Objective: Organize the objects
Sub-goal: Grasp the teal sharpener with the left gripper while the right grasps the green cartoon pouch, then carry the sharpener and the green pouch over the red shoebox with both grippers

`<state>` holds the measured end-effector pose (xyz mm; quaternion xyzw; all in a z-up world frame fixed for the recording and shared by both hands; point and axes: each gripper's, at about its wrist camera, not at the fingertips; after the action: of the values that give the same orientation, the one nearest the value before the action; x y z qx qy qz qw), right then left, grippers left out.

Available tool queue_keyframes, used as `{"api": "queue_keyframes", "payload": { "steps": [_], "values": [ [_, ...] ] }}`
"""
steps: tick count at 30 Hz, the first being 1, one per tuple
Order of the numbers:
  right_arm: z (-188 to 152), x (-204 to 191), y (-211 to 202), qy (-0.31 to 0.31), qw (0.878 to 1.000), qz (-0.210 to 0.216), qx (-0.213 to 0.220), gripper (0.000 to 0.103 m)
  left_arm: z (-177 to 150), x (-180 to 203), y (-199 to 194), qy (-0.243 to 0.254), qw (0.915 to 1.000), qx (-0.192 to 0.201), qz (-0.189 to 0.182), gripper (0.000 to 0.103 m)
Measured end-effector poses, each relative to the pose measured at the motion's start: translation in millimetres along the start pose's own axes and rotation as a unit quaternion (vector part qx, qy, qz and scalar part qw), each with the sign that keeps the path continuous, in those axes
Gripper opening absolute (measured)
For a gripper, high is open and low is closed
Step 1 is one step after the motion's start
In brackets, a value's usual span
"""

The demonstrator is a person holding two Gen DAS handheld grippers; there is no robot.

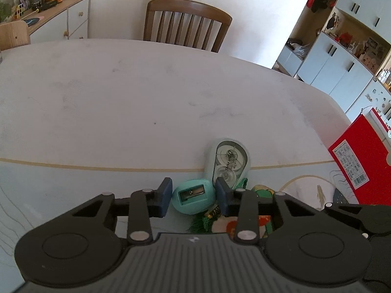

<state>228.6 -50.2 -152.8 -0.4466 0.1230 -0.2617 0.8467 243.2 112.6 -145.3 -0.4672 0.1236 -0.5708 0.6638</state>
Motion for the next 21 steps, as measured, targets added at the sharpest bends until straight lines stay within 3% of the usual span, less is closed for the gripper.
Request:
{"api": "queue_keyframes", "payload": {
  "steps": [8, 21],
  "values": [
    [-2, 5, -7, 0.018, 1.0, 0.008, 0.0, 0.043, 0, 1, -9, -0.006, 1.0, 0.007, 0.002, 0.037],
    [-6, 22, -67, 0.007, 1.0, 0.015, 0.023, 0.041, 3, 17, -59, 0.015, 0.9996, 0.021, -0.012, 0.037]
  ]
}}
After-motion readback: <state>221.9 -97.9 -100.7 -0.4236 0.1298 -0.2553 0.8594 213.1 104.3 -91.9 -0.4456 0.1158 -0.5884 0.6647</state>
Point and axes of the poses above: each gripper's, at about its wrist camera, not at the fingertips, and y roughly the way its jaws point, x to its right, z to its top, and after that the axes turned 12 degrees about -y, right-handed
